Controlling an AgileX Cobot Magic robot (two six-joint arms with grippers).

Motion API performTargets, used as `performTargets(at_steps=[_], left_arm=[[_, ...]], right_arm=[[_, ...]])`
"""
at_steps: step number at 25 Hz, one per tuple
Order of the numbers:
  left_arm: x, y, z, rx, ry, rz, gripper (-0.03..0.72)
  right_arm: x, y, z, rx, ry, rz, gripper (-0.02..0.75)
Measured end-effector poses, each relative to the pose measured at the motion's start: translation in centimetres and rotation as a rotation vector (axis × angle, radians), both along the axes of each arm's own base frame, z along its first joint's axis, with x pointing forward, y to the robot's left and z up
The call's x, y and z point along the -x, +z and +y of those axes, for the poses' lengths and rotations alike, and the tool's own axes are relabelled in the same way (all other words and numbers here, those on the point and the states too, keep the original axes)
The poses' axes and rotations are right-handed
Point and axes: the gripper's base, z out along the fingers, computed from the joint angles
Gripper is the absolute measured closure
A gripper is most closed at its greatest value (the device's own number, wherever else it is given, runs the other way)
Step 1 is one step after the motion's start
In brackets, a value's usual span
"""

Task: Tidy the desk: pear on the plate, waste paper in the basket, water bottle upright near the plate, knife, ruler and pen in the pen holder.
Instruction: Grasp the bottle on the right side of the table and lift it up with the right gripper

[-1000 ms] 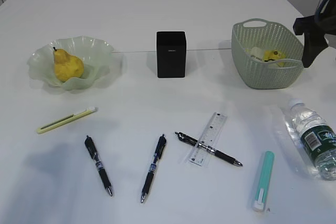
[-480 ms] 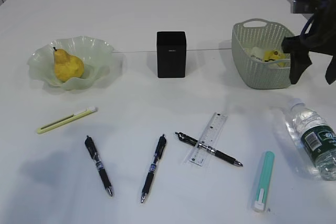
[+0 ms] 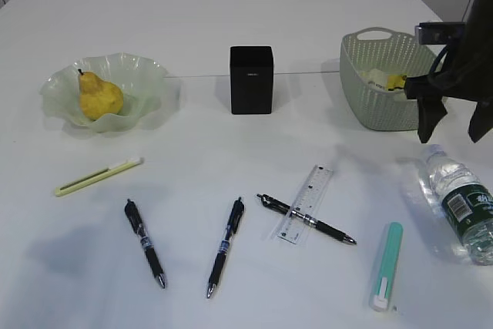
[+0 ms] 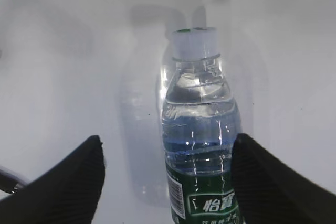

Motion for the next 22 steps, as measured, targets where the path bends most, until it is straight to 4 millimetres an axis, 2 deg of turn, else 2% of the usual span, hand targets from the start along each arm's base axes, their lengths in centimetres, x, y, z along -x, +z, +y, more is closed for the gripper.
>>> performTargets(at_steps=[7, 15, 22], left_arm=[[0.1, 0.0, 0.0, -0.001, -0.002, 0.007, 0.449], [0.1, -0.1, 0.0, -0.007, -0.004, 0.009, 0.449], [0.1, -0.1, 0.0, -0.009, -0.004, 0.009, 0.449]], right_arm=[[-0.4, -1.5, -0.4, 0.039, 0.013, 0.039, 0.141], [-0.5, -2.0, -0.7, 0.058, 0.016, 0.049, 0.14], [-0.8, -3.6, -0.9, 0.054, 0.021, 0.089, 0.142]])
